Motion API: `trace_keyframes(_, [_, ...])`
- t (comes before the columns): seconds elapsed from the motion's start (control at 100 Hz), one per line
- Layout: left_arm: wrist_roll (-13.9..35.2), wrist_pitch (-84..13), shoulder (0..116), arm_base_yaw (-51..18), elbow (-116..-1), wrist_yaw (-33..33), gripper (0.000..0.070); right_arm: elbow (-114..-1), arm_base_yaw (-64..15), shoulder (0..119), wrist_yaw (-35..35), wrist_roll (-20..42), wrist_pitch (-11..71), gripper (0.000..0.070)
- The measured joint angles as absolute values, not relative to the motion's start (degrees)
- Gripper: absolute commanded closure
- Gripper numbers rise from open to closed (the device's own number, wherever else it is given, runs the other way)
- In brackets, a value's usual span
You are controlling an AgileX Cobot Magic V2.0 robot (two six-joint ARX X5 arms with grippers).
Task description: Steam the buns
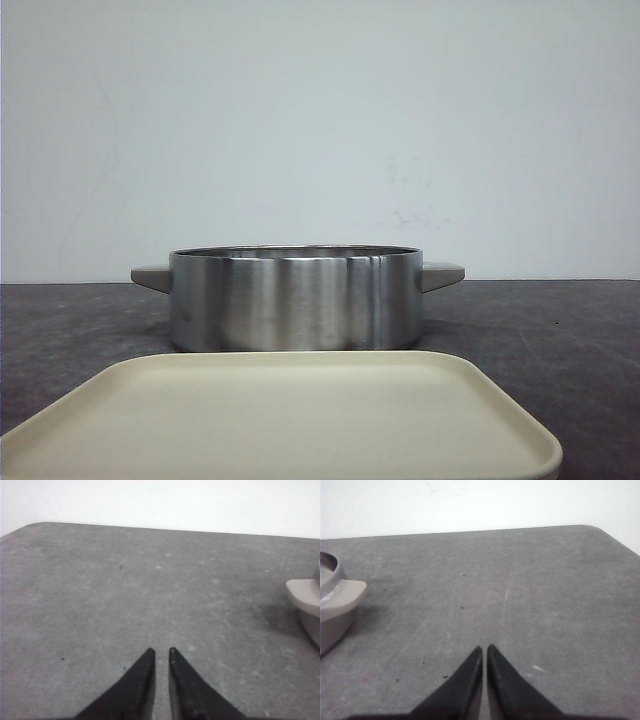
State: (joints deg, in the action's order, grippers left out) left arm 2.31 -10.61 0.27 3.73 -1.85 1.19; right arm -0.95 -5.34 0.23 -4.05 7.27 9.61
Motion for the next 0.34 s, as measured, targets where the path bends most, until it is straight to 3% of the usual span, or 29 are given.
trace_keyframes(0.34, [2.5, -10.61, 0.27, 3.73, -1.85, 1.19, 0.07, -0.95, -5.34, 0.23, -4.05, 7.27, 9.61, 0.0693])
